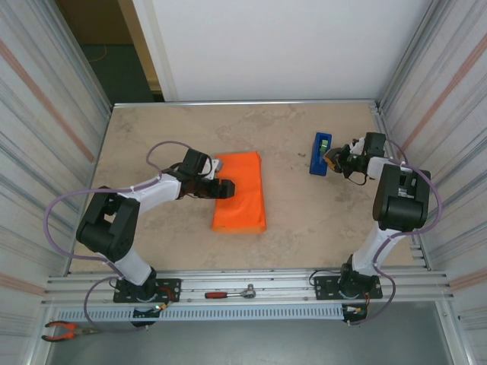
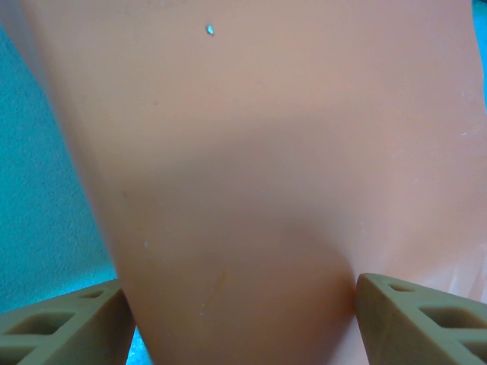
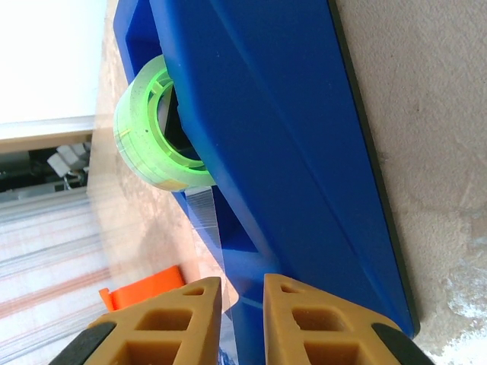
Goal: Wrap the gift box in paper
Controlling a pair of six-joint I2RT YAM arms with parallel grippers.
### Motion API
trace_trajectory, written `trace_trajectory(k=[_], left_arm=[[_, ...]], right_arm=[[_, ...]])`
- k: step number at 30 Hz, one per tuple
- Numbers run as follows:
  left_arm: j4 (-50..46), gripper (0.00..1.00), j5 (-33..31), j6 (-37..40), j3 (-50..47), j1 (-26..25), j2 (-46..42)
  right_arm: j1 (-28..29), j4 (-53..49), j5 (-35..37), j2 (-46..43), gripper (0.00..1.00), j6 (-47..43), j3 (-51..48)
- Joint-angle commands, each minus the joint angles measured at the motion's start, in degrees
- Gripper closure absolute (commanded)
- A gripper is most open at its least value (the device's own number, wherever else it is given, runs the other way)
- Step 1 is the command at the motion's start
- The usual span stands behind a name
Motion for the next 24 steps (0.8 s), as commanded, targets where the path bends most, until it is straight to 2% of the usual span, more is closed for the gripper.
trace_trajectory(k=[1,14,19,24], left_arm=[[-5.04,0.25,-4.44,1.82,-1.33,-0.78,3.35],[-5.1,0.25,-4.44,1.75,-1.36,-0.81,3.35],[-5.05,0.25,-4.44,1.75,-1.23,-0.75,3.4],[-5.18,0.25,-4.46,1.68,-1.27,-0.81,3.35]], right_arm=[[1.44,-0.55,-4.6,0.93,0.79,-1.0,1.18],[1.96,-0.2,-5.75,0.71,0.85,-1.15,1.48],[2.14,-0.06,-6.29,0.1,1.0,-0.91,1.36],[2.06,1.58,-6.82,-1.64,1.0,0.76,0.09]])
